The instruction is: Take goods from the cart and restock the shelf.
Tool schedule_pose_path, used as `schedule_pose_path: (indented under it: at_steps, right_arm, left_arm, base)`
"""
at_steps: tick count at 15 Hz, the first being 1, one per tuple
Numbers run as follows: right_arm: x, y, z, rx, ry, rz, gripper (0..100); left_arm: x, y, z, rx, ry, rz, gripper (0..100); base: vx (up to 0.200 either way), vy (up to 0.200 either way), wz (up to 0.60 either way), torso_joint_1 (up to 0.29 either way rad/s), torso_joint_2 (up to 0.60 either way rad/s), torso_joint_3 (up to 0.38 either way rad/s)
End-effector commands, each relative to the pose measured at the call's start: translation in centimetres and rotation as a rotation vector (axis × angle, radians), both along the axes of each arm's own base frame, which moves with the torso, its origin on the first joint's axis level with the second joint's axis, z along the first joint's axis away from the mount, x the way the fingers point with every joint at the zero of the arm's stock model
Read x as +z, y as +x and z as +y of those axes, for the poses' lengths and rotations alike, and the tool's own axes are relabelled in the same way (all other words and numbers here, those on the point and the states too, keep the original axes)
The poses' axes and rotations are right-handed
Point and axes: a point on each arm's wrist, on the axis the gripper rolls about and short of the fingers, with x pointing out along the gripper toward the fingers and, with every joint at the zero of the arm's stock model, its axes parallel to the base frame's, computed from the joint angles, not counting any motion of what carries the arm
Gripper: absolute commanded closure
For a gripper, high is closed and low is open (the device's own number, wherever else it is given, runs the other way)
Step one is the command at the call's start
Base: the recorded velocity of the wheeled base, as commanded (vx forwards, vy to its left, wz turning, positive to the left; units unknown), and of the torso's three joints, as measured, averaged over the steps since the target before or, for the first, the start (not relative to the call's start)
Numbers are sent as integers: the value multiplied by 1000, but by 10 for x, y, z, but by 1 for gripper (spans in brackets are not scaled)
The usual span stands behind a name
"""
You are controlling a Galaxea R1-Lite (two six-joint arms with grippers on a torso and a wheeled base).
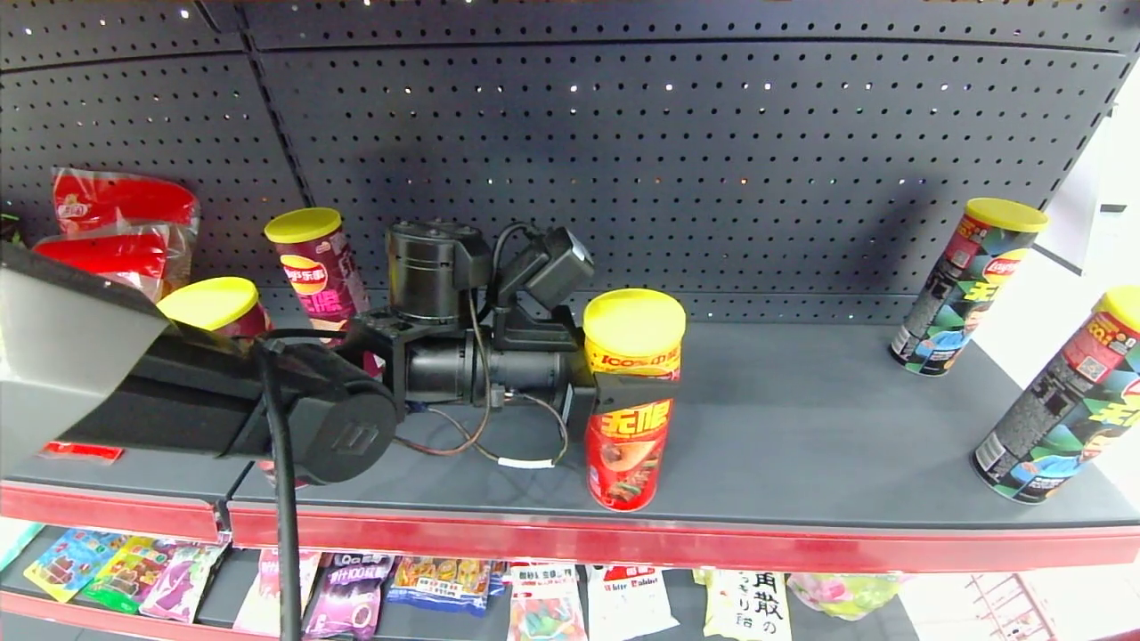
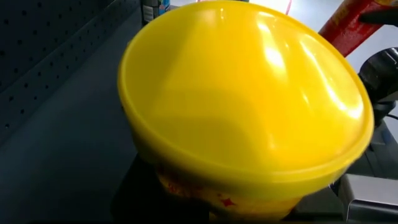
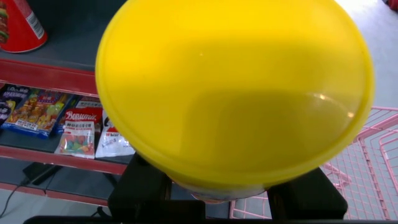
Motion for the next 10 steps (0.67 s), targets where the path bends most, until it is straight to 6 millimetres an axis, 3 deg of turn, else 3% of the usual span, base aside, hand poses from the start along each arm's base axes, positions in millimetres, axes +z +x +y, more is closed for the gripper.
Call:
schedule_pose_path:
  at_steps: [1, 10]
  right_arm:
    - [0, 0, 0, 0, -1, 2, 100]
    - [1, 0, 0, -2, -2, -5, 100]
  left_arm:
    - [-2, -2, 0, -5, 6, 3, 100]
    - [4, -6, 3, -4, 0, -3, 100]
  base:
    - [0, 0, 0, 0, 0, 0]
    - [0, 0, 0, 0, 0, 0]
